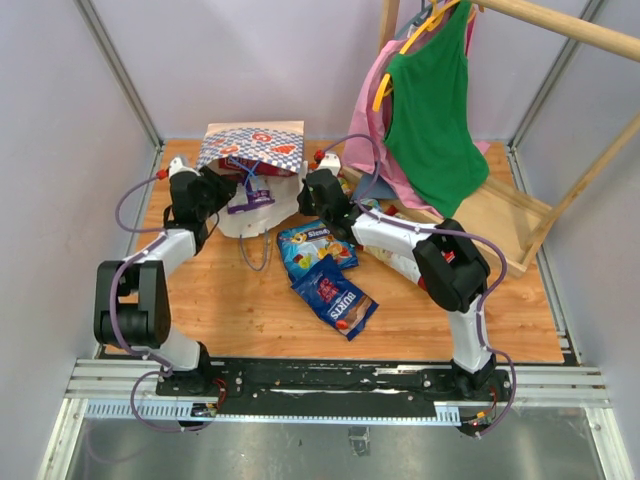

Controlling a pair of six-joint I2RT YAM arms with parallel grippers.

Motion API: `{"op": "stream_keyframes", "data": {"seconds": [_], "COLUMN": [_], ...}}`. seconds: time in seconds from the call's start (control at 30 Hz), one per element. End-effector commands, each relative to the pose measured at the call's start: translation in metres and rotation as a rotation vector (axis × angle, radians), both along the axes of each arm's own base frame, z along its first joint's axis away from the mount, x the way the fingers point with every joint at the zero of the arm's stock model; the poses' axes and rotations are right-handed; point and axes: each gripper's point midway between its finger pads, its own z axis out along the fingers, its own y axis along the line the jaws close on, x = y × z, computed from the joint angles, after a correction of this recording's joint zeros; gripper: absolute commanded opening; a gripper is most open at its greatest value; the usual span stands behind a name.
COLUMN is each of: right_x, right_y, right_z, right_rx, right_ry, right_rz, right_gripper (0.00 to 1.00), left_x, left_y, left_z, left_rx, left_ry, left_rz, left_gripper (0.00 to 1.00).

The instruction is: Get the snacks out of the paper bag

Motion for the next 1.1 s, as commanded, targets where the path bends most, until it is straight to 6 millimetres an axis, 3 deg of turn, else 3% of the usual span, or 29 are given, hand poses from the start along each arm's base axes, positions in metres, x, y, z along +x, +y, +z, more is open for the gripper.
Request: {"op": "stream_keyframes", "data": {"seconds": [0.0,0.07,0.23,0.4,0.57,0.7,0.8,1.07], "right_x": [0.002,0.001,0.0,-0.001,0.0,0.0,0.0,0.002], "right_y": [0.007,0.008,0.009,0.004,0.001,0.0,-0.002,-0.009], "right_z": [0.003,0.002,0.001,0.003,0.004,0.004,0.005,0.009], "right_rx": [0.015,0.014,0.009,0.001,-0.001,0.001,0.003,0.004], "right_ry": [-0.001,-0.001,0.004,-0.009,-0.012,-0.013,-0.014,-0.021], "right_rz": [-0.015,-0.015,-0.007,-0.011,-0.014,-0.014,-0.016,-0.03], "right_gripper": [0.01,0.01,0.01,0.01,0.01,0.01,0.01,0.01], "left_x": [-0.003,-0.004,-0.001,0.008,0.018,0.023,0.028,0.029], "left_y": [-0.013,-0.029,-0.053,-0.048,-0.03,-0.015,-0.008,-0.009], "left_z": [-0.026,-0.036,-0.046,-0.055,-0.06,-0.062,-0.069,-0.092], "left_rx": [-0.054,-0.065,-0.175,-0.206,-0.185,-0.186,-0.185,-0.238], "left_ry": [0.076,0.089,0.05,0.038,0.044,0.042,0.061,0.137], "left_rz": [-0.046,-0.059,-0.053,-0.002,0.082,0.142,0.179,0.209], "left_gripper": [0.74,0.86,0.89,0.88,0.86,0.75,0.73,0.74]}}
